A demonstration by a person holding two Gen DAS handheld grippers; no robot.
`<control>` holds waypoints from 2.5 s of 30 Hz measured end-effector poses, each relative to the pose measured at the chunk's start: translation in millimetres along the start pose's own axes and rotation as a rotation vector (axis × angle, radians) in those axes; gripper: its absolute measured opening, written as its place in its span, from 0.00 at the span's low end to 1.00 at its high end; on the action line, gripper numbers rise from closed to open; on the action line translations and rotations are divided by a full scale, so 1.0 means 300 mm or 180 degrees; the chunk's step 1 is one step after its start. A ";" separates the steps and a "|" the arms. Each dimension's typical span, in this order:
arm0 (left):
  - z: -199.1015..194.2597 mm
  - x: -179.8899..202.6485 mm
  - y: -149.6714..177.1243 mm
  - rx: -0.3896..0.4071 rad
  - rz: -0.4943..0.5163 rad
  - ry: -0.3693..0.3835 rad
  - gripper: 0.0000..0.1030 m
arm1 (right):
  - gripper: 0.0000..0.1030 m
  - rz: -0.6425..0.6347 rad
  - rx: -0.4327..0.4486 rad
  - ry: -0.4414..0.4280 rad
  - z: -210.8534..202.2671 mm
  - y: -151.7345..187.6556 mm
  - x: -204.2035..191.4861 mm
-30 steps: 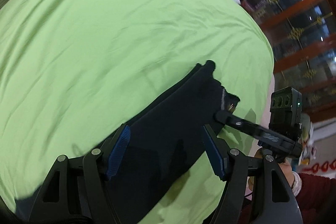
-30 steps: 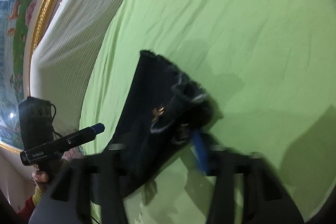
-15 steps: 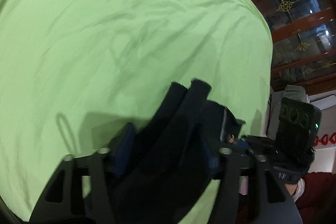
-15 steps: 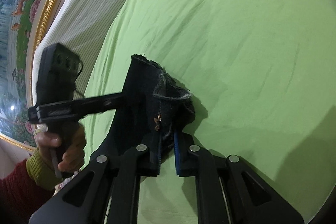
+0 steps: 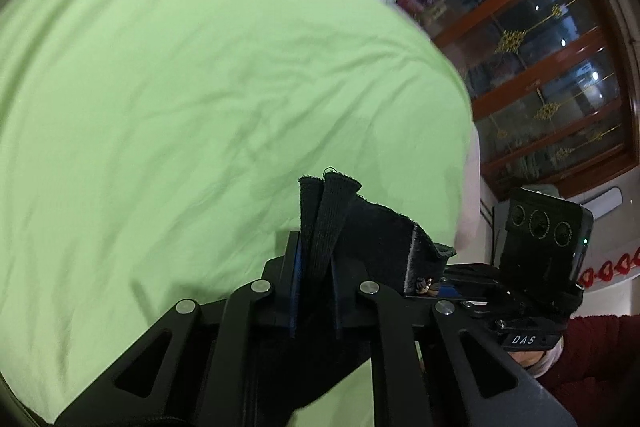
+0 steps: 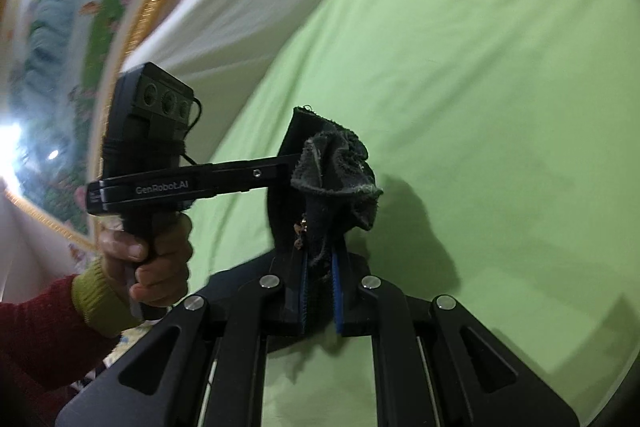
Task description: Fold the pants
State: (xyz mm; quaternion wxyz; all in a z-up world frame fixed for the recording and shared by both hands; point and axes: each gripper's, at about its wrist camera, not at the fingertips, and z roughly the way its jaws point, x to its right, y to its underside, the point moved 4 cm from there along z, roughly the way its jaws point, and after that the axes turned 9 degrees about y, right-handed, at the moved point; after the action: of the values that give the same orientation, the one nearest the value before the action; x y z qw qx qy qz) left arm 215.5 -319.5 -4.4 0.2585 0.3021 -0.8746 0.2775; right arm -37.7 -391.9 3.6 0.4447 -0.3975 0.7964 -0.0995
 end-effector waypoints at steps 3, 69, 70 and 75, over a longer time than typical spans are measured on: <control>-0.116 0.015 0.047 0.0183 0.0000 -0.0031 0.11 | 0.10 -0.0218 -0.0057 -0.0213 -0.004 0.010 -0.079; -0.589 -0.360 1.085 0.2086 -0.2681 -0.0669 0.46 | 0.46 -0.1821 -0.1870 -0.0452 0.582 0.337 -0.676; -0.601 -0.358 1.111 0.2132 -0.2730 -0.0709 0.48 | 0.46 -0.1847 -0.1869 -0.0467 0.586 0.340 -0.691; -0.663 -0.343 1.223 0.2396 -0.2952 -0.0851 0.51 | 0.46 -0.1994 -0.1937 -0.0544 0.619 0.360 -0.763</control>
State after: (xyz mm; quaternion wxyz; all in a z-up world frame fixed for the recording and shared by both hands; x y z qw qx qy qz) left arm 95.9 91.2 -47.2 0.1159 0.7541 -0.5187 0.3857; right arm 115.7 -118.7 -16.2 0.3201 -0.7392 0.5910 0.0427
